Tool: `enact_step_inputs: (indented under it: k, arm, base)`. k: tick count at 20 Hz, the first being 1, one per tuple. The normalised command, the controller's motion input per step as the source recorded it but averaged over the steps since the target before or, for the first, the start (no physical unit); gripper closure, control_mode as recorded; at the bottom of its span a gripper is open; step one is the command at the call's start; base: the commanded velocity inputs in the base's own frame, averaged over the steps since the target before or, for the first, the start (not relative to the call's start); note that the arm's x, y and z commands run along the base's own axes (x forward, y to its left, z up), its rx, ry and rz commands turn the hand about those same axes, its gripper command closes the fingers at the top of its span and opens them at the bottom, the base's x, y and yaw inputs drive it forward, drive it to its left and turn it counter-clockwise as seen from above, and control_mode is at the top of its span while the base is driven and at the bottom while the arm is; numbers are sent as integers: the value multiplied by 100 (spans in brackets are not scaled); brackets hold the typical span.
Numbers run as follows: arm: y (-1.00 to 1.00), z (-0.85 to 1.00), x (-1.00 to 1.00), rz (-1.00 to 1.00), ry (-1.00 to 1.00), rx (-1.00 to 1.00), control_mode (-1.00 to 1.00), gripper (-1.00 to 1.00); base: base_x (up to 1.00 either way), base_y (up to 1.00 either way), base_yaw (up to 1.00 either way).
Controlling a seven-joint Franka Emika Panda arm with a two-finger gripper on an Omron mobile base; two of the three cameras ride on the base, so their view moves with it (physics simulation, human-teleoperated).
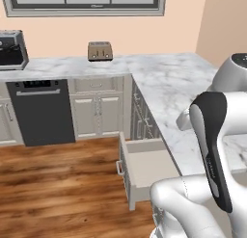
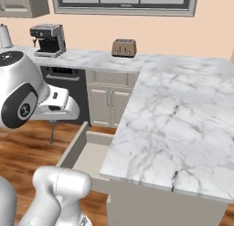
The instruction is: Organize the utensils by type. Pick up the wooden spoons from the counter and place them in the open cabinet. Then pick up the metallic utensils from the counter and place them in the open drawer.
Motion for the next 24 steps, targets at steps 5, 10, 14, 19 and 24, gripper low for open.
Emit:
enact_step_inputs:
  k: [5, 10, 14, 19, 24]
  arm:
    - [0, 0, 0, 0, 0, 0, 100, 100]
    - [0, -12, 6, 0, 3, 0, -100, 100]
    - [0, -40, 22, 0, 16, 0, -100, 100]
    - [0, -48, 26, 0, 10, 2, -100, 100]
    - [0, -54, 28, 0, 0, 4, -100, 100]
  base:
    - [2, 0, -2]
    - [3, 0, 0]
    - [0, 0, 0]
    - [0, 0, 0]
    - [0, 0, 0]
